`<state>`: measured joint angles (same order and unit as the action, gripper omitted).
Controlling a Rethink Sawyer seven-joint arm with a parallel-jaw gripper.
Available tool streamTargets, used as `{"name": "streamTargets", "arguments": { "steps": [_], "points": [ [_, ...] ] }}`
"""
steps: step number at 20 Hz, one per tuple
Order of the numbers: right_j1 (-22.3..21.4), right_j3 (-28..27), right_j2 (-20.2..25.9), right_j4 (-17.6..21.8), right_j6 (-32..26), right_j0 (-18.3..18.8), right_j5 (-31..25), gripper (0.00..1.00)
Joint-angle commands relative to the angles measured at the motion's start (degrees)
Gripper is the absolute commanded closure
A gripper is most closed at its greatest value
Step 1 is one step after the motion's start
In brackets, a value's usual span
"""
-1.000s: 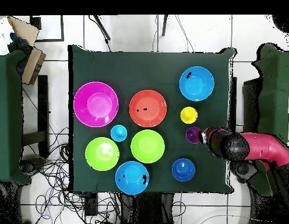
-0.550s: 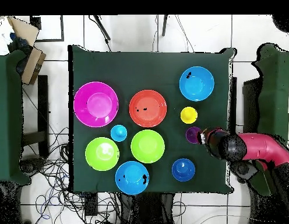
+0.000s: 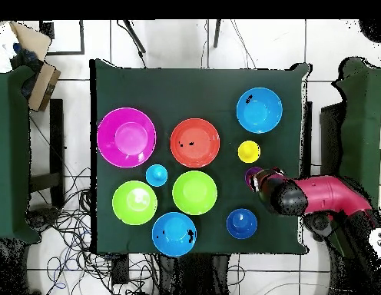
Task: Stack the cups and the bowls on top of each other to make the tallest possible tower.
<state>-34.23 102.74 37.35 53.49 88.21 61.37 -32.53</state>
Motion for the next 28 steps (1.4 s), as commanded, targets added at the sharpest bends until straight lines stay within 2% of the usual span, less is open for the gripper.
{"name": "streamTargets", "arguments": {
  "steps": [1,10,21,28],
  "points": [
    [0.41,3.20,-4.49,3.99,2.06,-3.75,3.08,0.00],
    [1.00,1.07,-3.59,1.10,-2.75,-1.40,1.39,0.00],
    [1.47,0.57,-3.27,0.20,-3.54,-1.03,-0.02,0.00],
    [1.56,0.41,-3.31,1.05,-3.59,-1.33,0.72,0.00]
  ]
}}
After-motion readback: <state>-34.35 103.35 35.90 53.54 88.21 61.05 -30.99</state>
